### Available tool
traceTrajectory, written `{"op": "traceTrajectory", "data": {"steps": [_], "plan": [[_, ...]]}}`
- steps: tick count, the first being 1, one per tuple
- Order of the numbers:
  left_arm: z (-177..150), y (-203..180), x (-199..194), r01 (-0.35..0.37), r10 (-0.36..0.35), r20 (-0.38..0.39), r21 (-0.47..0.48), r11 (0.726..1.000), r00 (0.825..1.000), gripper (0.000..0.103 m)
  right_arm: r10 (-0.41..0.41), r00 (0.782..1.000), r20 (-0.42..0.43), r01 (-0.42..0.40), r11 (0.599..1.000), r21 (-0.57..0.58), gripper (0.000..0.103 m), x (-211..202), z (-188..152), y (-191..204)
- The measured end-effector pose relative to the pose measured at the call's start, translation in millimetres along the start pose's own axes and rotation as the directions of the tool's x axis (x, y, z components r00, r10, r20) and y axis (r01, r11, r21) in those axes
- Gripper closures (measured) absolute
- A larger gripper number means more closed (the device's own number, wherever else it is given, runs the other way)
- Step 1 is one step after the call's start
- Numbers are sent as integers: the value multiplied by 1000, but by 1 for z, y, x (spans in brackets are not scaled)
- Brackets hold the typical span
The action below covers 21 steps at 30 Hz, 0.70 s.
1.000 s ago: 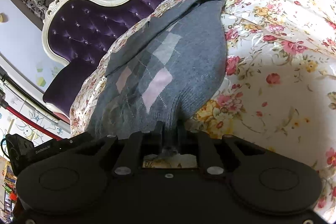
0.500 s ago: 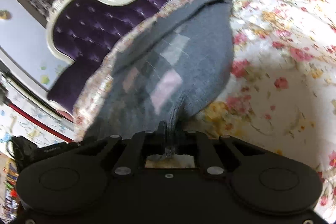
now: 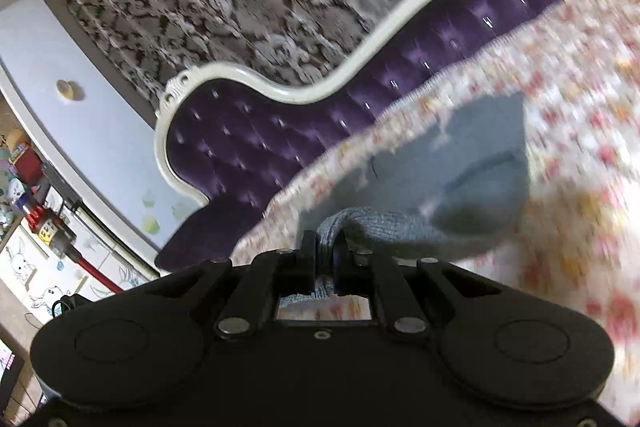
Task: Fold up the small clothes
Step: 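Grasp the hem with both grippers and fold it up toward the collar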
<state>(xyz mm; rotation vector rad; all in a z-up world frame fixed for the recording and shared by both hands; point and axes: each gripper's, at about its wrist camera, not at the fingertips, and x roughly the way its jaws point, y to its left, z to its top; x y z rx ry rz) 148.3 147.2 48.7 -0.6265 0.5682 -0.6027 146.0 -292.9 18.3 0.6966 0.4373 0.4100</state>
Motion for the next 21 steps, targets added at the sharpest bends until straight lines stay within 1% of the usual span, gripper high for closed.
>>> {"op": "traceTrajectory", "data": {"steps": [3,6,10,13,16,21], "plan": [[22,0,18,0,0,14,14,1000,1000,97,5,1000,29,-4,1000,-20,88,17,22,0],[42,8,39,-2,2,22,11,1000,1000,97,8,999,45,-6,1000,-28,88,40,43,-3],[67,26,77,-35,35,40,11,999,999,97,-3,998,63,4,1000,-21,89,77,68,-21],[82,45,112,-59,59,23,-13,998,998,97,-40,997,70,42,999,-30,89,108,82,-38],[91,65,146,-91,91,-4,-33,995,996,97,-78,995,63,78,997,-13,89,141,92,-62],[94,105,199,-167,161,-77,-85,982,984,97,-171,985,12,171,985,27,89,194,99,-105]]}}
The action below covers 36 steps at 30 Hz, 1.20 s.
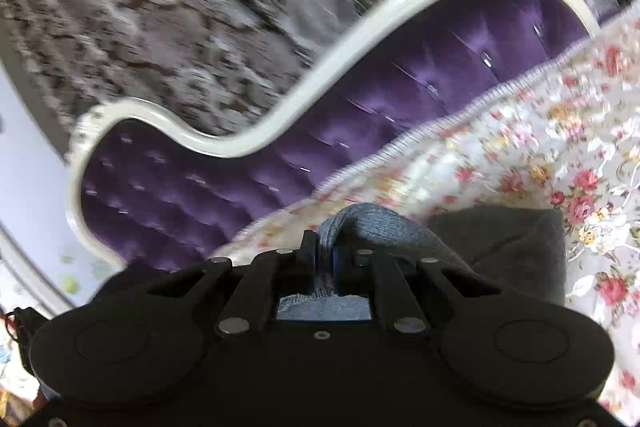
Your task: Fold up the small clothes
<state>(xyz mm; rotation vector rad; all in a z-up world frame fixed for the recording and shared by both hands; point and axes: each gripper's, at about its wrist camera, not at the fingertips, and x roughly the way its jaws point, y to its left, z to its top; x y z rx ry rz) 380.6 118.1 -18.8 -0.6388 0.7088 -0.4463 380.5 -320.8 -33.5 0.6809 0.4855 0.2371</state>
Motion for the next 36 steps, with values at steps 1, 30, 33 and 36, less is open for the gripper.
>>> {"op": "traceTrajectory", "data": {"steps": [1,30,33,36], "plan": [[0,6,10,-14,14,-12,-14,1000,1000,97,-18,1000,-14,18,1000,9,88,10,-1,-7],[-55,-7,32,-301,314,50,468,831,948,33,-234,966,-111,170,897,-409,34,48,-53,33],[-65,-13,32,-317,345,65,575,754,936,33,-291,953,-81,225,862,-453,36,49,-59,19],[-59,-12,32,-318,347,53,541,778,937,33,-320,945,-64,262,860,-437,38,47,-51,14]]}}
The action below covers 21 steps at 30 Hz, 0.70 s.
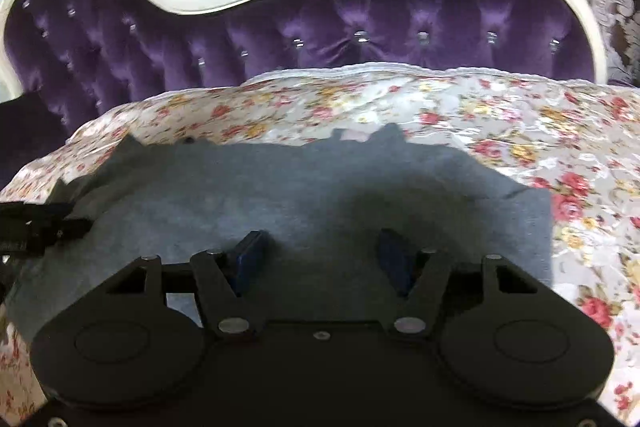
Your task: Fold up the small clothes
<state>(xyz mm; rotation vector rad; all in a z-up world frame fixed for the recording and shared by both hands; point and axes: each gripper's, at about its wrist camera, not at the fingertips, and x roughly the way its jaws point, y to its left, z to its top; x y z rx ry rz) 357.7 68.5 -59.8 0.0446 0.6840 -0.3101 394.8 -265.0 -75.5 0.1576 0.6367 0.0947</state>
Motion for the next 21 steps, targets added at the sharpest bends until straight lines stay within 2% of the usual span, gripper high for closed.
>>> {"op": "traceTrajectory", "data": {"steps": [4,9,11,14,18,21], "plan": [[3,-10,-19,-14,14,12,-3,1000,1000,33,-10,1000,16,10,1000,19,35,-13,4,4],[-17,-40,-53,26,-29,57,56,998,998,33,36,995,88,-30,997,-64,33,-52,-8,33],[-30,-52,-59,34,-38,43,88,996,998,33,48,996,81,-39,994,-107,30,-60,-17,46],[-49,-61,-60,22,-23,7,115,993,1000,33,13,999,36,-6,980,-199,29,-61,-38,65],[-65,-56,-62,12,-11,-14,82,997,1000,29,-44,999,26,49,971,-234,26,-67,-65,73],[-66,-49,-59,35,-35,-25,22,999,999,25,-48,999,19,51,980,-191,23,-73,-69,68]]}}
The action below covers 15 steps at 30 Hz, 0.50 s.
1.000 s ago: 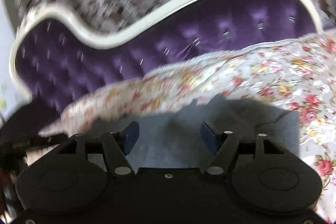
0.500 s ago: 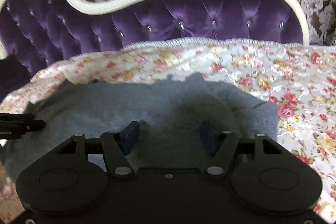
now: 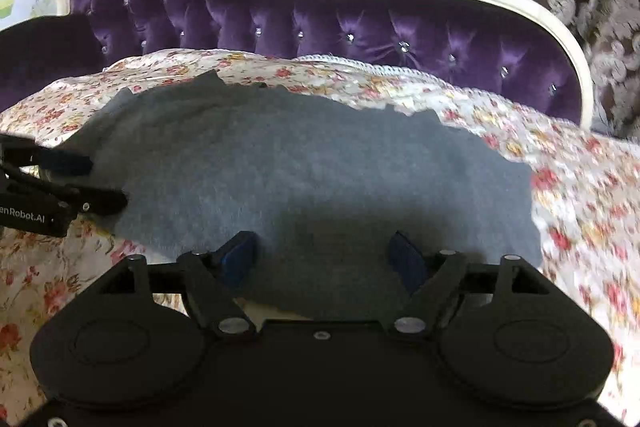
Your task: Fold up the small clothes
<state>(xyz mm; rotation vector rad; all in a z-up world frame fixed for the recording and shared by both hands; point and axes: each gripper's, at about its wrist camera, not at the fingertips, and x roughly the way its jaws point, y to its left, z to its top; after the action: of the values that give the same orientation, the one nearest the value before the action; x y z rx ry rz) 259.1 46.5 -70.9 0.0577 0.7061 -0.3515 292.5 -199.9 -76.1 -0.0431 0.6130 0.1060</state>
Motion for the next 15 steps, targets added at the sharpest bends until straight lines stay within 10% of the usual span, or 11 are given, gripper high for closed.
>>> {"op": "traceTrajectory", "data": {"steps": [15], "plan": [[2,0,6,8,-11,-56,-50,999,998,21,136,991,15,-136,987,81,3,-13,-4,-13]]}}
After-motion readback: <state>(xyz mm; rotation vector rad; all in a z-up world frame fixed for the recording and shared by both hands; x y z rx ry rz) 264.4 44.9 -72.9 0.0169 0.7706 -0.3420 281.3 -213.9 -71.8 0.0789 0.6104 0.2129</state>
